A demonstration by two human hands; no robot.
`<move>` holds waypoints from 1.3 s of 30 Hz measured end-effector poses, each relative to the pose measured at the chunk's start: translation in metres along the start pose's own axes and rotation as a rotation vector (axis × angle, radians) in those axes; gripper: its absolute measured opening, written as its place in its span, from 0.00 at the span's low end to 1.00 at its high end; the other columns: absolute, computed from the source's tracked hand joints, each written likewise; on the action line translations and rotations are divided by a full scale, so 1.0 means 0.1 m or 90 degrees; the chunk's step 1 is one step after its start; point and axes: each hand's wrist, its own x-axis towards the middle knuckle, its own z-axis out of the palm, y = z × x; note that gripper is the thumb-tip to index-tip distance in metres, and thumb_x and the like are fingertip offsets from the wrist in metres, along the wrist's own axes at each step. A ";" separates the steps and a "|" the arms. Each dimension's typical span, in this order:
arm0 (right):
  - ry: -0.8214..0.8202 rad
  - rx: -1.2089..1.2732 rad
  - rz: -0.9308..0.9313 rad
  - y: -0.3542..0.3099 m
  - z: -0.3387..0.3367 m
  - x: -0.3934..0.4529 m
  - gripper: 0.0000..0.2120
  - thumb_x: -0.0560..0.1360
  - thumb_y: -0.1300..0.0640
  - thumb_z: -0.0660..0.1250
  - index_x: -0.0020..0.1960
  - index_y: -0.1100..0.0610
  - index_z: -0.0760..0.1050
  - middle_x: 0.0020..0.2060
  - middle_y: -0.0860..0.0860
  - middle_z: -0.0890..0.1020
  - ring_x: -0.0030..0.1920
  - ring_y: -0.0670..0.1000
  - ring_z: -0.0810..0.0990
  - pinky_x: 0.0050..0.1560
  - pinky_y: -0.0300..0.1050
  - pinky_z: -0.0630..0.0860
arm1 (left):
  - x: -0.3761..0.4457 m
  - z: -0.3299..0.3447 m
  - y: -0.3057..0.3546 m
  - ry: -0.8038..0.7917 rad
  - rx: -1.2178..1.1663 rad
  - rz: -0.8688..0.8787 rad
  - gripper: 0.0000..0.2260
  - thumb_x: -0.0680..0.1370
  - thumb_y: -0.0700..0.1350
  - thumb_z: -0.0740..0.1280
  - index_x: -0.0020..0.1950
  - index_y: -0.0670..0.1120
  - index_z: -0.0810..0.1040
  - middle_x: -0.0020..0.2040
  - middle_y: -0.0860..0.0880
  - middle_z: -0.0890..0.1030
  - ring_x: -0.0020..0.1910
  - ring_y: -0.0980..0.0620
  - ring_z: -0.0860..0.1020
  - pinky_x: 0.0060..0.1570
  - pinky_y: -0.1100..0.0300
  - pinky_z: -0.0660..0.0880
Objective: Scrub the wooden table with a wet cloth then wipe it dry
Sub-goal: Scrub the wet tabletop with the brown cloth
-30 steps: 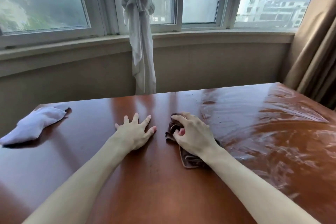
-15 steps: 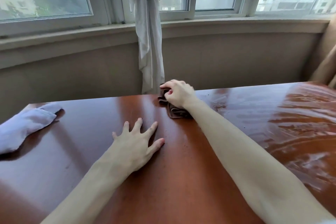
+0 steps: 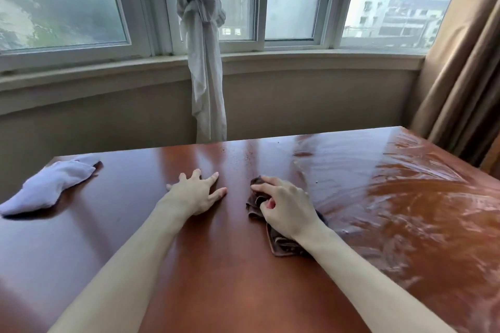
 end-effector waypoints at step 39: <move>-0.006 -0.010 0.016 -0.10 -0.06 -0.29 0.26 0.75 0.56 0.62 0.72 0.41 0.74 0.74 0.41 0.71 0.70 0.49 0.72 0.65 0.51 0.74 | 0.13 0.10 -0.07 -0.002 0.043 0.020 0.34 0.77 0.73 0.41 0.81 0.63 0.46 0.81 0.43 0.53 0.75 0.33 0.59 0.71 0.36 0.63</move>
